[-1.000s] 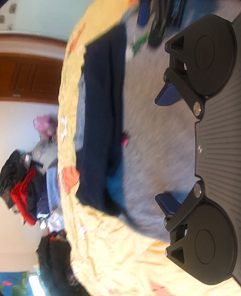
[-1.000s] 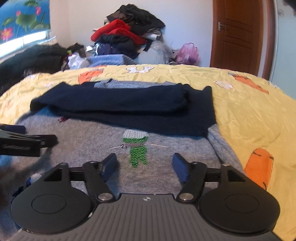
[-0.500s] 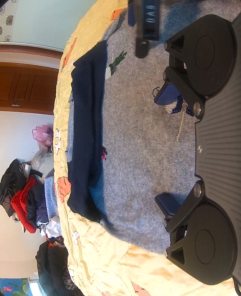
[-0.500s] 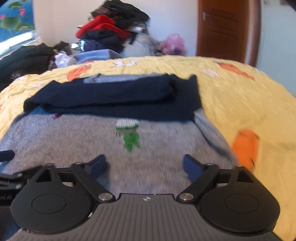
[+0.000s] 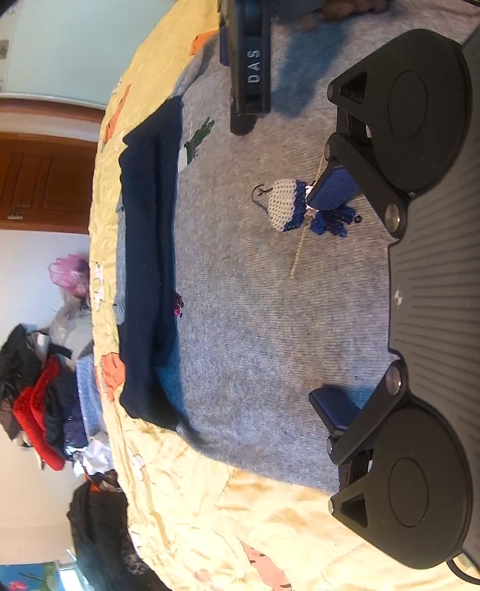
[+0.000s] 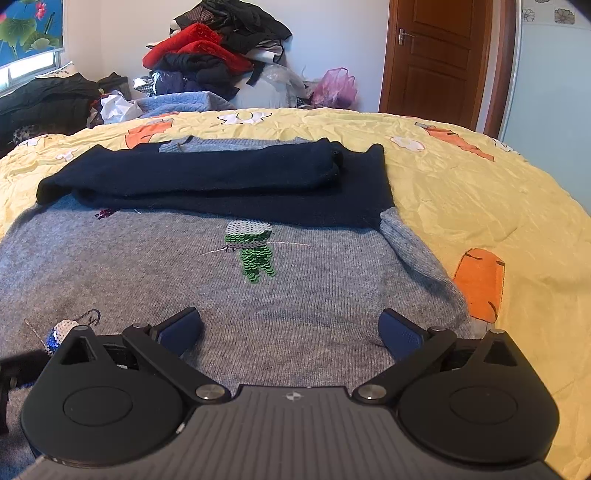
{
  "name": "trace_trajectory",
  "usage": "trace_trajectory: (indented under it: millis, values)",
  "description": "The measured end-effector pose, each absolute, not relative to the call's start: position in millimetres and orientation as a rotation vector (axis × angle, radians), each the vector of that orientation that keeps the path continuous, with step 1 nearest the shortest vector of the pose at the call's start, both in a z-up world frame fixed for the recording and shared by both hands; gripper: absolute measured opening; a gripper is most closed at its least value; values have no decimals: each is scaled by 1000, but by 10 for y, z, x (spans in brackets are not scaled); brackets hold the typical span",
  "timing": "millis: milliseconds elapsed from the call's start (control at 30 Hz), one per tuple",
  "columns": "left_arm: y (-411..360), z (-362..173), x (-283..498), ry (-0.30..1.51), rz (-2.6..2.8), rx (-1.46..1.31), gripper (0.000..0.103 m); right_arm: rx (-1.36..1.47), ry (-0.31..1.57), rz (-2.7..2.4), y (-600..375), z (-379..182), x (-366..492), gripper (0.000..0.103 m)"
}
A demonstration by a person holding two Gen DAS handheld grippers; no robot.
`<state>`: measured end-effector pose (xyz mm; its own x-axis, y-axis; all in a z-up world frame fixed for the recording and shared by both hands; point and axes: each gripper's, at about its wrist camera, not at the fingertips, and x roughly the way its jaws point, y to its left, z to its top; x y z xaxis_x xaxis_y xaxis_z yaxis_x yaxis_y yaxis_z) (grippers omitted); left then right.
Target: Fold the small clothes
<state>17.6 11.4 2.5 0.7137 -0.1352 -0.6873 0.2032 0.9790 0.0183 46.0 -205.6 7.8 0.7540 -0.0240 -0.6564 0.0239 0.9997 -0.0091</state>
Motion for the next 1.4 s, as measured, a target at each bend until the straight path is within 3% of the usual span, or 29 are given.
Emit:
trace_trajectory:
  millis: [433,1400]
  values:
    - [143,6,145,730,-195,76,103,-4,720,10,-2062,83,-31,103]
    - [125,11,-111,728,-157,74,103,5,750,-34,-2009,118,-167,103]
